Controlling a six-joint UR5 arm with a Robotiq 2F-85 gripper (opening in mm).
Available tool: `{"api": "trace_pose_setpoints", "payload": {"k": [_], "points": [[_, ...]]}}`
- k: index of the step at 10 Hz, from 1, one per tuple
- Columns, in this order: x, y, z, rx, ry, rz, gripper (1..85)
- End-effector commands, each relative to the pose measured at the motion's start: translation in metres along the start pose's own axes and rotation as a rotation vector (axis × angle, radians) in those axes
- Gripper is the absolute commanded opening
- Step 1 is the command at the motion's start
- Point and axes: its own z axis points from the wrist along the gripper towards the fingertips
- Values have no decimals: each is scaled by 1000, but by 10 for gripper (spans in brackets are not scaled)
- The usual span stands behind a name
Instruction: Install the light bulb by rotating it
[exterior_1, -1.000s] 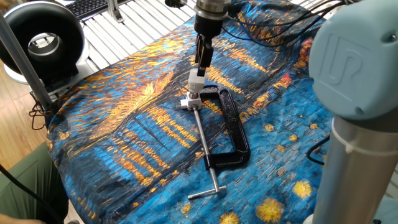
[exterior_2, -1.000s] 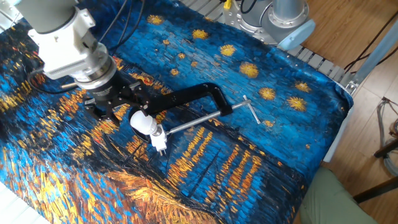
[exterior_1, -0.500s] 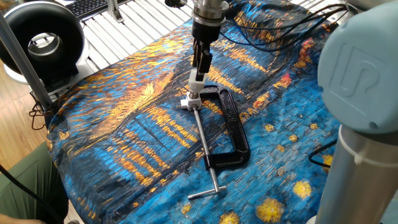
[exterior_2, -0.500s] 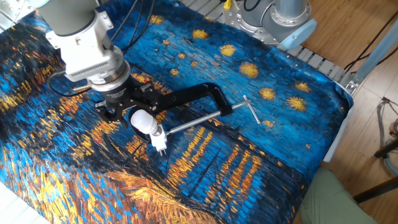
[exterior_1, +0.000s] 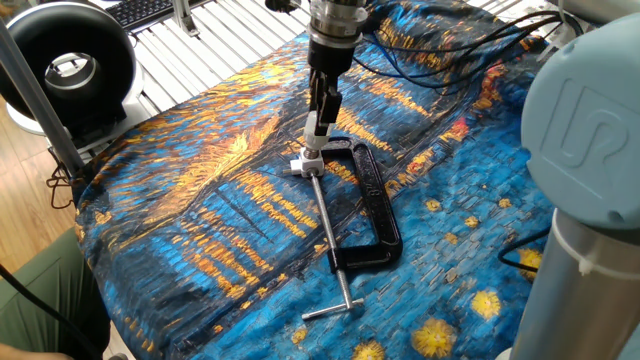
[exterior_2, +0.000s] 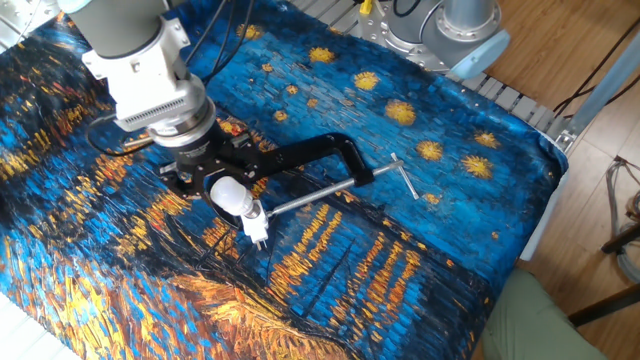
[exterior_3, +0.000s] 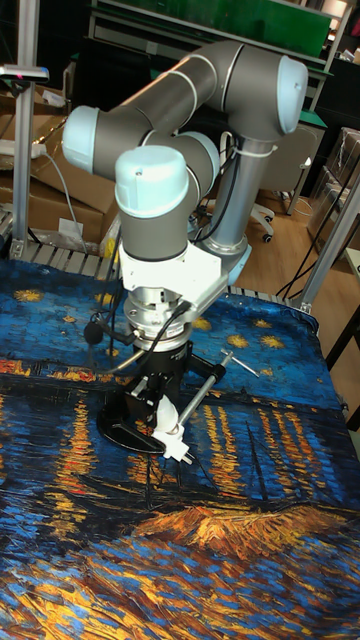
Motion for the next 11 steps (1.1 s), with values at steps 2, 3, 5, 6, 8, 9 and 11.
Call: {"api": "trace_pose_setpoints", "payload": {"k": [2,3,5,6,8,9,11], "points": [[0,0,4,13,-9,-7,583],[-1,2,4,8,-11,-7,590],[-3,4,3,-4,-22,10,650],[-4,8,0,-23,-34,29,673],[-3,3,-7,-27,-52,61,677],[1,-1,-10,-23,-49,55,673],[-5,-1,-11,-32,-92,98,660]]}}
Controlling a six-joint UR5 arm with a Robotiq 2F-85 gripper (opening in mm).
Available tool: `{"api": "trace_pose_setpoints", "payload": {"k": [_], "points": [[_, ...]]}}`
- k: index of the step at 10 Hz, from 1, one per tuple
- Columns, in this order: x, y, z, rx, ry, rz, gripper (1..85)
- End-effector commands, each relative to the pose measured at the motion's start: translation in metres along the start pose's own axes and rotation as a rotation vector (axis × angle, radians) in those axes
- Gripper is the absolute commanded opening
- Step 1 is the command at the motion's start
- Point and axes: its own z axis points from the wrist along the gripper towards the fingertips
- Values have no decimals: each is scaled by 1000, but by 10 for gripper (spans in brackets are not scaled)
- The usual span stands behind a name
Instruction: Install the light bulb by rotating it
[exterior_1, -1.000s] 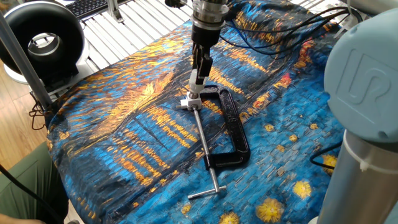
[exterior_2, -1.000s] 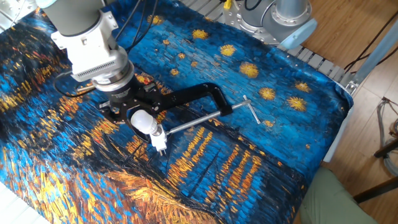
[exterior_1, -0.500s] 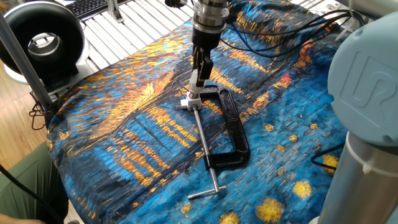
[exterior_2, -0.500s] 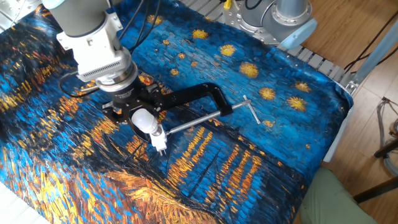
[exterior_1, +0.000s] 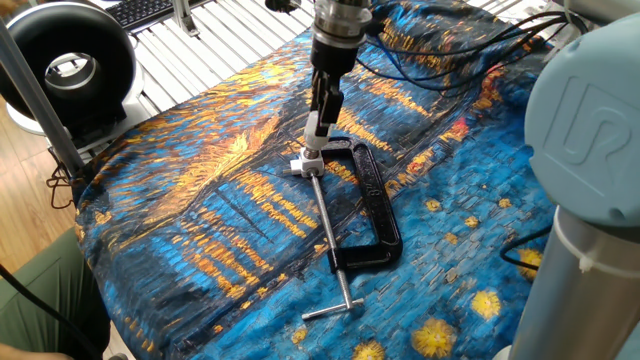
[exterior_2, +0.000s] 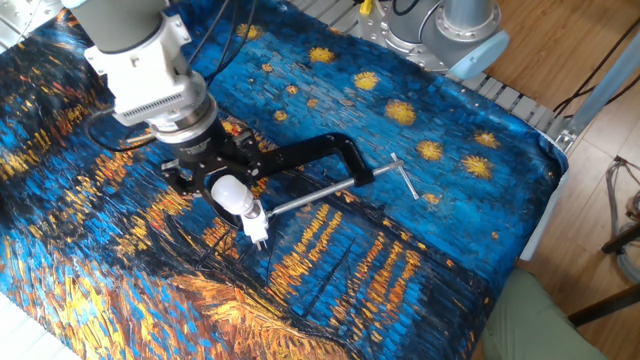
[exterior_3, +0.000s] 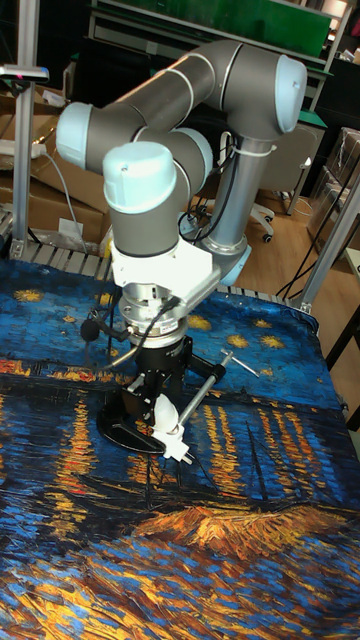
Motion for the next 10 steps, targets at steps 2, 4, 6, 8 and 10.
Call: {"api": "trace_pose_setpoints", "payload": {"k": [2,4,6,8,10], "points": [[-12,-3,-9,-24,-100,71,643],[-12,-4,-12,-50,-133,91,633],[-10,0,-6,-80,-156,137,633],[-2,-2,-3,-87,-142,148,630],[5,-5,-2,-82,-125,138,623]]}}
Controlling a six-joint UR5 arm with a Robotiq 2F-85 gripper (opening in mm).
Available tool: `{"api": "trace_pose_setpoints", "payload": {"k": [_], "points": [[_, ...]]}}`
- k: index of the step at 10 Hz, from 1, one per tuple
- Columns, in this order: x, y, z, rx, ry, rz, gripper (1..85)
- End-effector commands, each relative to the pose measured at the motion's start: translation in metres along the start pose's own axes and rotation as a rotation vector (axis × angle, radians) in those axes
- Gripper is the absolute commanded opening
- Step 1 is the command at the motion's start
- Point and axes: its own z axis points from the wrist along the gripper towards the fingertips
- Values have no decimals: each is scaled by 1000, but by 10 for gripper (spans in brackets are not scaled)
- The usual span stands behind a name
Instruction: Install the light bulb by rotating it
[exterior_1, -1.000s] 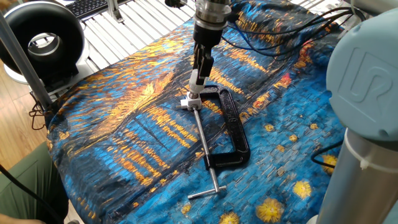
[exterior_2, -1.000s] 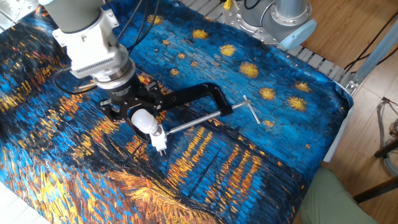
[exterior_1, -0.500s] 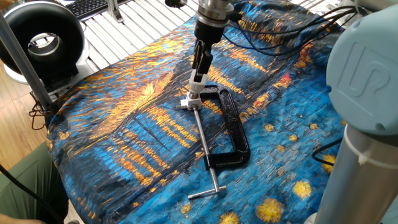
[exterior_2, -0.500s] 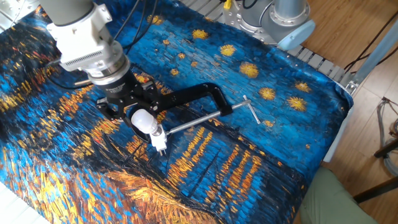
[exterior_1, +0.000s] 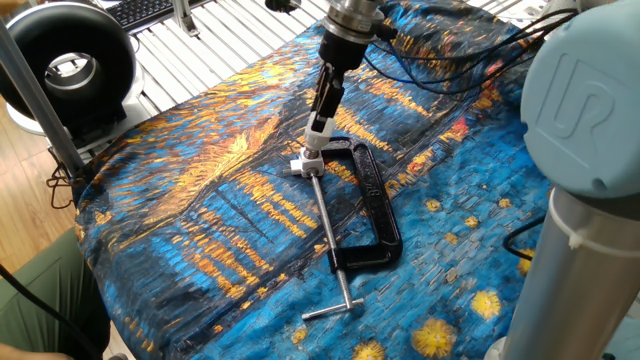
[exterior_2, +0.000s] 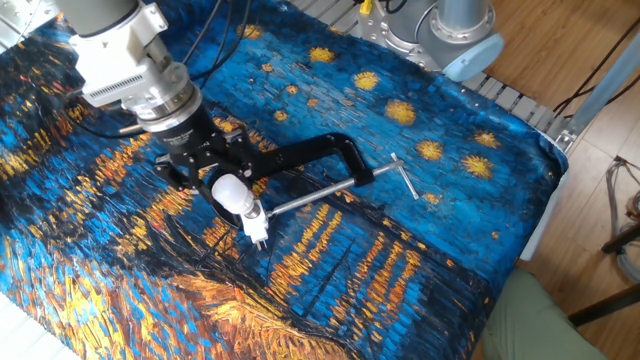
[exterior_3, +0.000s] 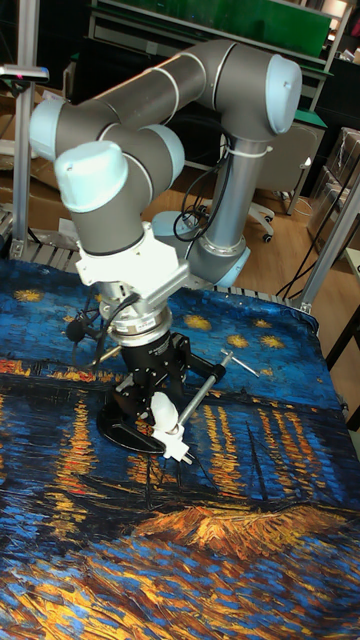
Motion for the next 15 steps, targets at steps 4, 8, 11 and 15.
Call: {"api": "trace_pose_setpoints", "payload": {"k": [4,8,11,15], "points": [[3,-4,-1,-6,-10,10,623],[1,-3,0,-10,-15,39,537],[-3,1,3,-25,-26,39,547],[-1,5,5,-46,-18,21,553]]}}
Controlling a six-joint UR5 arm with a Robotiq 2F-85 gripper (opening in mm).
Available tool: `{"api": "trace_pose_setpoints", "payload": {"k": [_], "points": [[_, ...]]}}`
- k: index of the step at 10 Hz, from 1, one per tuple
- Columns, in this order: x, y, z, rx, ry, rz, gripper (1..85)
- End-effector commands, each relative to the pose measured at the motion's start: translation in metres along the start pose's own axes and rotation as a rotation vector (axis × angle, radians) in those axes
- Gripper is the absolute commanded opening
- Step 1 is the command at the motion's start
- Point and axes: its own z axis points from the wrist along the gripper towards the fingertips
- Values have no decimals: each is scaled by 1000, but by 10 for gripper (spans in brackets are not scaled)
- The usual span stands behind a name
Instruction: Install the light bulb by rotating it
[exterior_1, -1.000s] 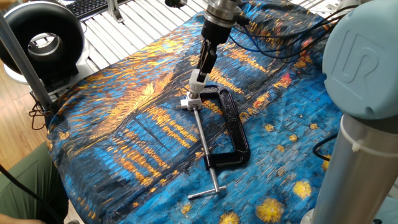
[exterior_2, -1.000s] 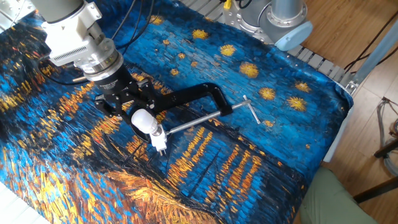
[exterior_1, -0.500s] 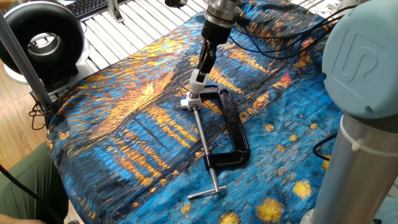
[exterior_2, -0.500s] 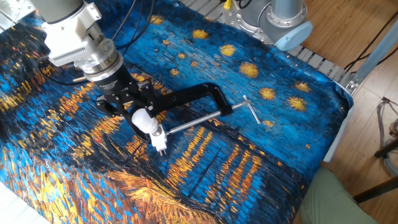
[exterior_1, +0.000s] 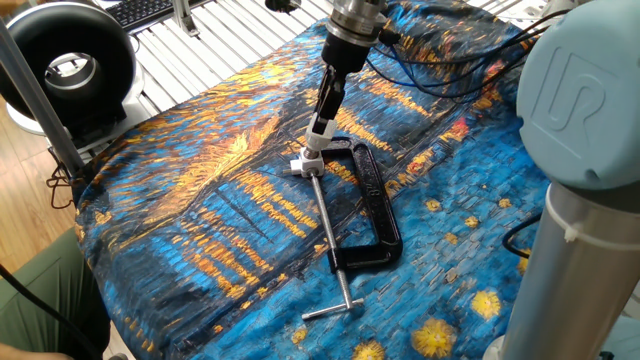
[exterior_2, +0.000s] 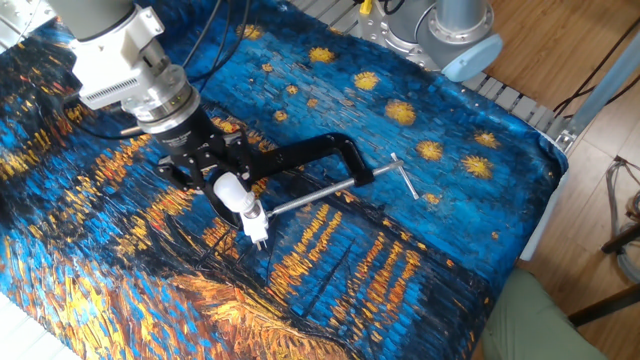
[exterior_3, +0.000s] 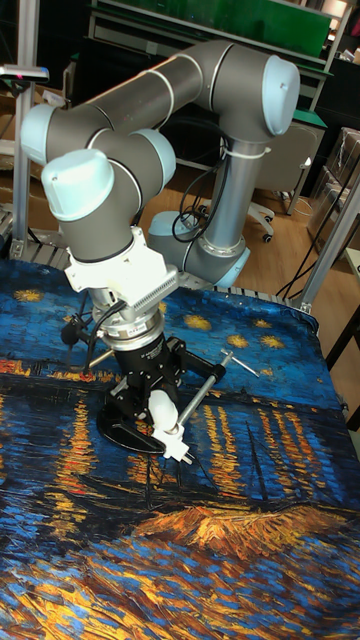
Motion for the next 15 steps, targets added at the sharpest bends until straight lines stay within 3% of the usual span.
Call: {"api": "trace_pose_setpoints", "payload": {"k": [1,3,6,12,15], "points": [[2,3,-2,-16,2,-7,553],[3,4,-5,-24,0,-1,553],[8,-7,-9,7,8,-43,557],[-4,-7,-10,-4,-60,-28,540],[-4,-6,-6,-17,-67,-27,550]]}}
